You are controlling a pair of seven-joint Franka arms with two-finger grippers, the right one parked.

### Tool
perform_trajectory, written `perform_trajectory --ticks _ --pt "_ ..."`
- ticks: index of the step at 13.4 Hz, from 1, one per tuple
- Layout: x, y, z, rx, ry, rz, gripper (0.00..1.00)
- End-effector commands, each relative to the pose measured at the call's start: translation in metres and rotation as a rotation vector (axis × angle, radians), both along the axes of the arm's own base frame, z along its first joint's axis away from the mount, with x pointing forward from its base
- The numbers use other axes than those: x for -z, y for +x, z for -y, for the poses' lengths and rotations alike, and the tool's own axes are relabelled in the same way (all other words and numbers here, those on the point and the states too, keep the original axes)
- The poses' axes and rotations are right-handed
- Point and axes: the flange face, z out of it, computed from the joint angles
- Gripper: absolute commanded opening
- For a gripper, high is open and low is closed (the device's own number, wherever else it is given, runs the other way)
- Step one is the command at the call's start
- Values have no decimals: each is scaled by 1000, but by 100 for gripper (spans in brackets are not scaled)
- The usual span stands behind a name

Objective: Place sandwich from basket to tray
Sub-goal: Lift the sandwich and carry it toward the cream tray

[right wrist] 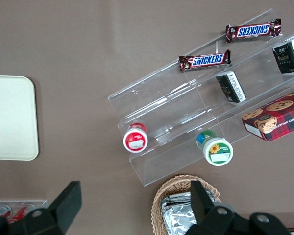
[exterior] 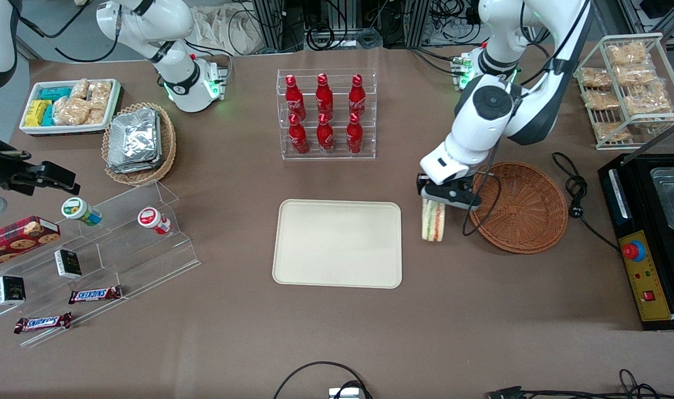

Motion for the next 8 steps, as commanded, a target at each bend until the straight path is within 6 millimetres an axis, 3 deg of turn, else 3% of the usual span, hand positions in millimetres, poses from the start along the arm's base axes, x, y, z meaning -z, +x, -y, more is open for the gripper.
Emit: perform_trajectory --ticks 1,8 --pt "13 22 31 -39 -1 -22 32" --pt "62 32 98 -57 -13 -59 32"
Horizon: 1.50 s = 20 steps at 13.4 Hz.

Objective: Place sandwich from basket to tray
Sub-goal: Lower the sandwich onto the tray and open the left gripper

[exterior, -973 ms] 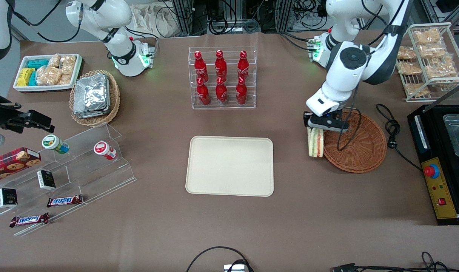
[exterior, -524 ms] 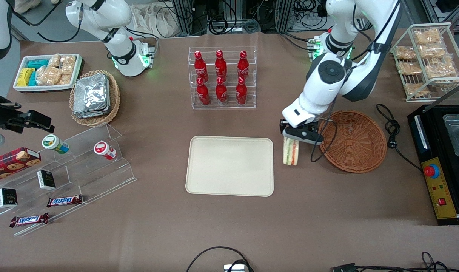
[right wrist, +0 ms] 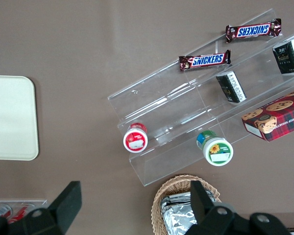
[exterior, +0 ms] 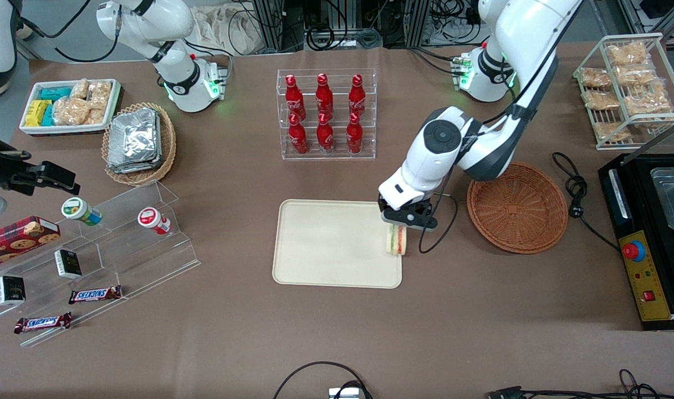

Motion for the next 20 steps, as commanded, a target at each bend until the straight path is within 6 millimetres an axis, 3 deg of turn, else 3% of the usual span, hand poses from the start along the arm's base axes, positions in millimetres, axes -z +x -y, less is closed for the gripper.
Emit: perform_trajectory --ticks 1,6,9,13,20 --pt "16 10 20 -12 12 -12 32" --pt "38 21 31 -14 10 -31 32" --pt "52 13 48 8 29 -27 32" --pt "64 12 48 10 49 -26 32" --pt "77 1 58 29 87 -8 43"
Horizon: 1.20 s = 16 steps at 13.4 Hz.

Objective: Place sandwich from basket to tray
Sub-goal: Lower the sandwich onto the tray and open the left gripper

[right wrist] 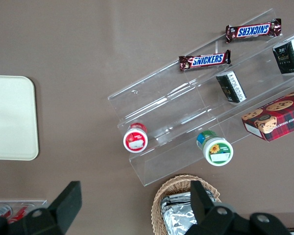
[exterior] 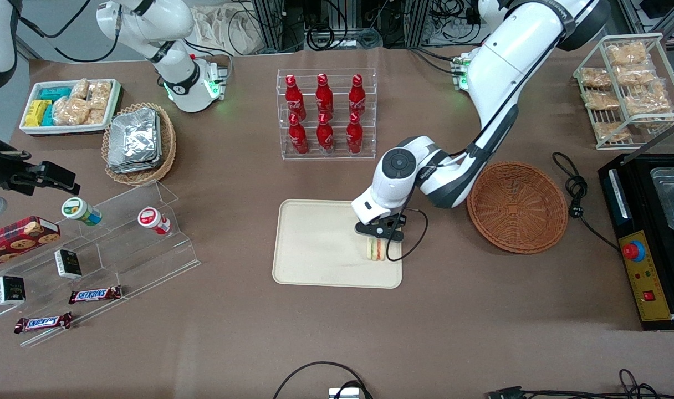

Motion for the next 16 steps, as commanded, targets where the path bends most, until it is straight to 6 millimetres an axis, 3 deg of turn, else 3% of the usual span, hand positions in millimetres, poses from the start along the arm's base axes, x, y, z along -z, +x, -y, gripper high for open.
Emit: perform_trajectory --ticks 1,3,4,9,16 --pt "0 1 10 -8 22 12 53" --pt "1 1 10 -10 24 9 91" --pt "0 1 10 -10 23 11 99" --pt "-23 20 9 -87 56 9 100" --pt "-110 67 -18 -258 137 10 100"
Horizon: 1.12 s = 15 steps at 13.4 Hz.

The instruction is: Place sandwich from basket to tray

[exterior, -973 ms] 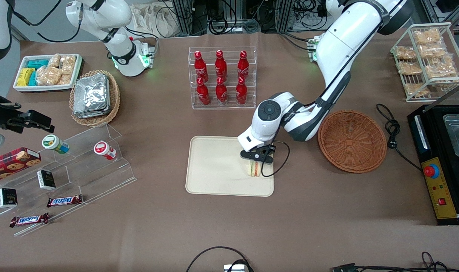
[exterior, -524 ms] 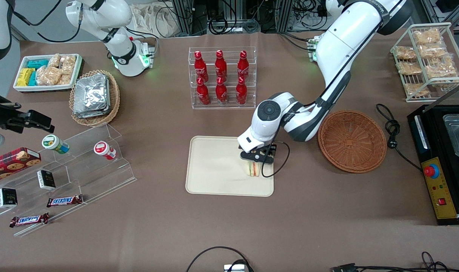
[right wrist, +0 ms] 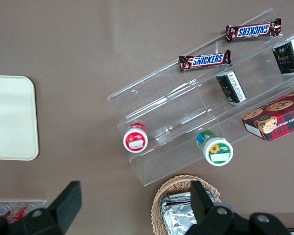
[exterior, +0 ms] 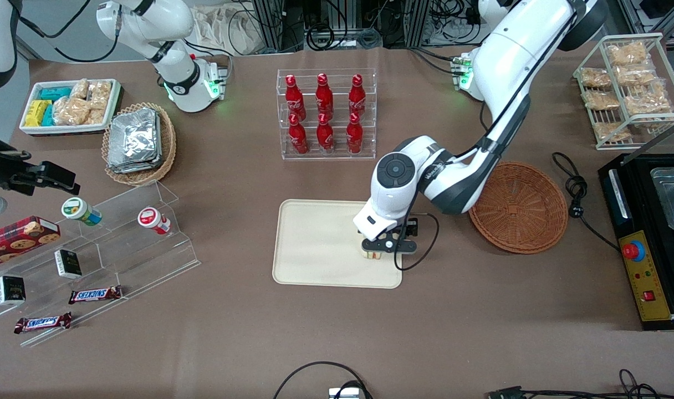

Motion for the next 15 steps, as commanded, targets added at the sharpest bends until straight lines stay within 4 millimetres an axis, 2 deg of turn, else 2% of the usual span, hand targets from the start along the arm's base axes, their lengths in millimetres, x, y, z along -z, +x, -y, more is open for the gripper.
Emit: perform_trajectory --ticks 1,6,9,12,15 --pt "-38 13 -16 -96 23 32 100" --pt "-92 30 -62 -202 38 83 100" --pt "-120 39 -102 -284 72 85 100" --pt "-143 47 -155 -383 116 55 100" --pt "-173 54 -203 -393 63 32 100"
